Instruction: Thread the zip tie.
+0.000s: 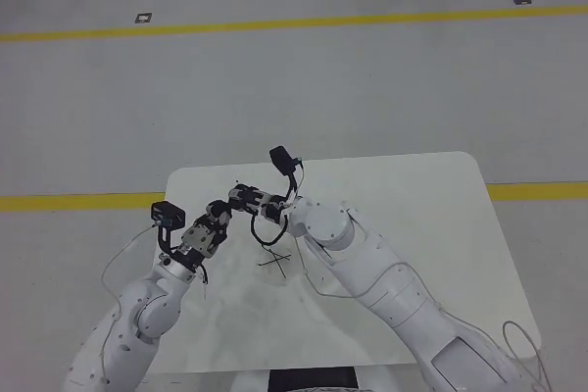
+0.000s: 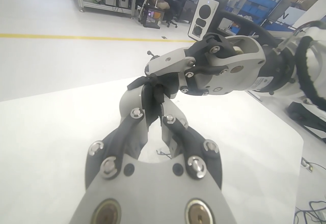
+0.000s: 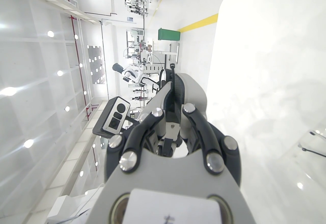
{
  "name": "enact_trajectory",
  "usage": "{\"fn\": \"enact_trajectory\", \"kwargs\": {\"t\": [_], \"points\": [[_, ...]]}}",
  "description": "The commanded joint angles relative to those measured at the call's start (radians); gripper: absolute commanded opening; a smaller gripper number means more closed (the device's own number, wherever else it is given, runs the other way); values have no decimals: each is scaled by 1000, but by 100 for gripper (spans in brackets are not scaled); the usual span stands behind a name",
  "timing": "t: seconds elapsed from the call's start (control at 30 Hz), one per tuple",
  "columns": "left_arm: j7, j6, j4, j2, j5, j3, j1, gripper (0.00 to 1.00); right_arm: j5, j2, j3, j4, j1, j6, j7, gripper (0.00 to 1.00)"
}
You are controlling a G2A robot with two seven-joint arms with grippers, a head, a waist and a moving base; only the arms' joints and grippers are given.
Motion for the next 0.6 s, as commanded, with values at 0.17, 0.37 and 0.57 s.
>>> {"fn": "enact_trajectory", "kwargs": {"t": [0.17,0.37,0.57], "points": [[-3,0,0,2,-5,1,1,0,0,-2,-4,2,2,2,2,100],[-14,0,-7,7,-34,-4,9,0,5,-4,-1,4,5,7,-6,100],[-87,0,-34,26,-148,-24,23,0,19,-1,19,11,7,-5,0,100]]}}
